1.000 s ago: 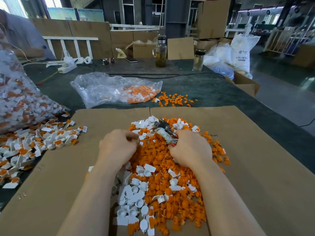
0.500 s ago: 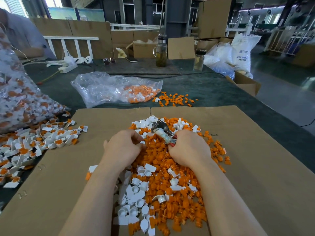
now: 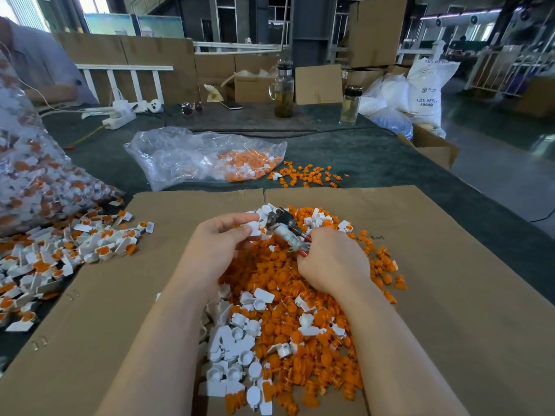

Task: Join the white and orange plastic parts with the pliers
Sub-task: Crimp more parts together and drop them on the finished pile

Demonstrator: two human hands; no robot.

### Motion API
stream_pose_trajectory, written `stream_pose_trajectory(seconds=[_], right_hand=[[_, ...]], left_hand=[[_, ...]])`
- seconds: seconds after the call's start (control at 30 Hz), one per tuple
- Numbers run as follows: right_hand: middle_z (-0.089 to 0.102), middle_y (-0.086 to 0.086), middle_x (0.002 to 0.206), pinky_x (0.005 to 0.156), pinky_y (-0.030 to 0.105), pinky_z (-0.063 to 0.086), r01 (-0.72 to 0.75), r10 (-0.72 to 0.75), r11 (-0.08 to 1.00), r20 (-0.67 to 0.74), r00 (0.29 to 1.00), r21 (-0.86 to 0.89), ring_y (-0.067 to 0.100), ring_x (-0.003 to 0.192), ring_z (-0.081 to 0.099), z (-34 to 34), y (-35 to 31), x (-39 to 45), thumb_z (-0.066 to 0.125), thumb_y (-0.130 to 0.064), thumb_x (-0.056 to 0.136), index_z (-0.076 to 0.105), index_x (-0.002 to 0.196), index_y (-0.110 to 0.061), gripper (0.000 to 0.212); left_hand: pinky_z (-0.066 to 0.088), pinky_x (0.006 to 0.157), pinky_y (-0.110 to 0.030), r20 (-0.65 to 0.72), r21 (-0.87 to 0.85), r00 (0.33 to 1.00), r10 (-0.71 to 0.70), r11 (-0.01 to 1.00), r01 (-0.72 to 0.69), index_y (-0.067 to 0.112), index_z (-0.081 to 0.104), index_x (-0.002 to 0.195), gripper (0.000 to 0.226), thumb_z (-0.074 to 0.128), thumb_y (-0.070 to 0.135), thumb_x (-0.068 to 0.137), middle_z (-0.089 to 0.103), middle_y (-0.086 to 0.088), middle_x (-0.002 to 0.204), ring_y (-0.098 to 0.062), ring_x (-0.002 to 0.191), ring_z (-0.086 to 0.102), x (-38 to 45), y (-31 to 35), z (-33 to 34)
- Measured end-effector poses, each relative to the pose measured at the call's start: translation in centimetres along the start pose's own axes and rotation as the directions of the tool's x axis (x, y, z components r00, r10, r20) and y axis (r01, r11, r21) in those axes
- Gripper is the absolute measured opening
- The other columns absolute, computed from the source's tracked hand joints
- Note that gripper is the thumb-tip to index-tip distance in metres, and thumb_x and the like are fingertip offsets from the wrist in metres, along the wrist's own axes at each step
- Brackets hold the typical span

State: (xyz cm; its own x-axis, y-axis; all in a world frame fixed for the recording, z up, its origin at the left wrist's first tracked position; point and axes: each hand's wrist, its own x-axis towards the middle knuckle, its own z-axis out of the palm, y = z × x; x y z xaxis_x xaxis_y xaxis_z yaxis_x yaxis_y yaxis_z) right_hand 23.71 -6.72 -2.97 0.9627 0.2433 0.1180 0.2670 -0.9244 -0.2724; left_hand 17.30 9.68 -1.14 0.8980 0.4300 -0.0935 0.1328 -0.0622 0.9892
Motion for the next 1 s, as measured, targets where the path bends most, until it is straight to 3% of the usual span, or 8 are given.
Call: stream_pose_trajectory(seconds=[0.23, 0.47, 0.6, 0.7, 0.77, 0.83, 0.93, 1.0], right_hand=[[0.052, -0.009, 0.073, 0.048, 0.024, 0.039, -0.01, 0.022, 0.99, -0.082, 0.996, 0.141, 0.008, 0.064, 0.052, -0.7, 0.2, 0.1, 0.059, -0.041, 0.09, 0.052, 0.086, -0.026, 0.017], [0.059, -0.008, 0.076, 0.05, 0.024, 0.037, 0.04, 0.019, 0.907, -0.136, 0.99, 0.419, 0.01, 0.066, 0.057, -1.2, 0.1, 0.0, 0.06, -0.033, 0.088, 0.058, 0.087, -0.023, 0.011], [0.062, -0.005, 0.072, 0.056, 0.034, 0.051, 0.066, 0.025, 0.802, -0.144, 0.989, 0.594, 0.013, 0.065, 0.061, -1.5, -0.1, -0.1, 0.062, -0.03, 0.088, 0.062, 0.086, -0.023, 0.007], [0.065, 0.002, 0.08, 0.066, 0.048, 0.059, 0.077, 0.008, 0.717, -0.119, 0.993, 0.693, 0.023, 0.074, 0.066, -1.6, -0.7, -0.3, 0.062, -0.027, 0.09, 0.062, 0.091, -0.019, 0.009], [0.065, 0.004, 0.085, 0.066, 0.052, 0.059, 0.085, 0.003, 0.673, -0.118, 0.993, 0.735, 0.026, 0.079, 0.066, -1.6, -0.9, -0.4, 0.063, -0.026, 0.09, 0.062, 0.092, -0.019, 0.007], [0.065, -0.001, 0.083, 0.067, 0.047, 0.06, 0.115, -0.005, 0.656, -0.148, 0.989, 0.746, 0.02, 0.08, 0.066, -1.5, -0.9, -0.4, 0.064, -0.026, 0.091, 0.062, 0.09, -0.023, 0.003], [0.063, -0.012, 0.077, 0.062, 0.013, 0.052, 0.202, -0.045, 0.659, -0.23, 0.972, 0.725, -0.003, 0.076, 0.061, -1.7, -0.8, -0.5, 0.067, -0.027, 0.09, 0.062, 0.093, -0.031, 0.007], [0.063, -0.014, 0.074, 0.058, 0.009, 0.046, 0.232, -0.05, 0.633, -0.26, 0.964, 0.738, -0.007, 0.074, 0.06, -1.8, -0.9, -0.7, 0.069, -0.027, 0.089, 0.064, 0.095, -0.029, 0.008]], left_hand=[[0.039, 0.067, -0.023, -0.003, 0.049, 0.999, 0.047, 0.998, -0.047, 0.028, 0.074, 0.097, 0.021, 0.081, 0.026, 0.077, 0.071, 0.011, 0.067, 0.005, 0.056, 0.059, -0.5, 0.4, 0.2], [0.045, 0.062, -0.021, -0.105, 0.076, 0.987, 0.121, 0.991, -0.113, 0.03, 0.074, 0.085, 0.025, 0.06, 0.05, 0.091, 0.073, 0.015, 0.07, 0.002, 0.062, 0.061, -0.8, 0.6, 0.8], [0.041, 0.063, -0.023, -0.128, 0.105, 0.978, 0.166, 0.983, -0.153, 0.034, 0.076, 0.082, 0.021, 0.064, 0.05, 0.087, 0.065, 0.032, 0.065, 0.021, 0.061, 0.054, -0.9, 0.7, 1.1], [0.04, 0.058, -0.024, -0.147, 0.067, 0.975, 0.168, 0.985, -0.16, 0.028, 0.076, 0.084, 0.02, 0.069, 0.047, 0.085, 0.056, 0.022, 0.047, 0.01, 0.046, 0.05, -1.0, 0.6, 1.4], [0.046, 0.06, -0.024, -0.15, -0.006, 0.979, 0.141, 0.99, -0.144, 0.025, 0.076, 0.082, 0.017, 0.072, 0.042, 0.084, 0.061, 0.015, 0.052, 0.004, 0.046, 0.05, -0.9, 0.5, 1.5], [0.05, 0.06, -0.023, -0.124, -0.113, 0.987, 0.106, 0.986, -0.12, 0.022, 0.076, 0.081, 0.01, 0.075, 0.031, 0.085, 0.071, 0.008, 0.065, 0.0, 0.053, 0.059, -0.9, 0.6, 1.6], [0.054, 0.058, -0.02, -0.082, -0.24, 0.993, 0.08, 0.966, -0.098, 0.016, 0.075, 0.081, 0.003, 0.076, 0.015, 0.084, 0.076, -0.003, 0.074, -0.01, 0.064, 0.07, -1.0, 0.6, 1.9], [0.056, 0.059, -0.021, -0.068, -0.277, 0.995, 0.07, 0.957, -0.086, 0.012, 0.075, 0.083, 0.002, 0.077, 0.011, 0.083, 0.075, -0.008, 0.073, -0.015, 0.068, 0.073, -1.0, 0.6, 1.9]])
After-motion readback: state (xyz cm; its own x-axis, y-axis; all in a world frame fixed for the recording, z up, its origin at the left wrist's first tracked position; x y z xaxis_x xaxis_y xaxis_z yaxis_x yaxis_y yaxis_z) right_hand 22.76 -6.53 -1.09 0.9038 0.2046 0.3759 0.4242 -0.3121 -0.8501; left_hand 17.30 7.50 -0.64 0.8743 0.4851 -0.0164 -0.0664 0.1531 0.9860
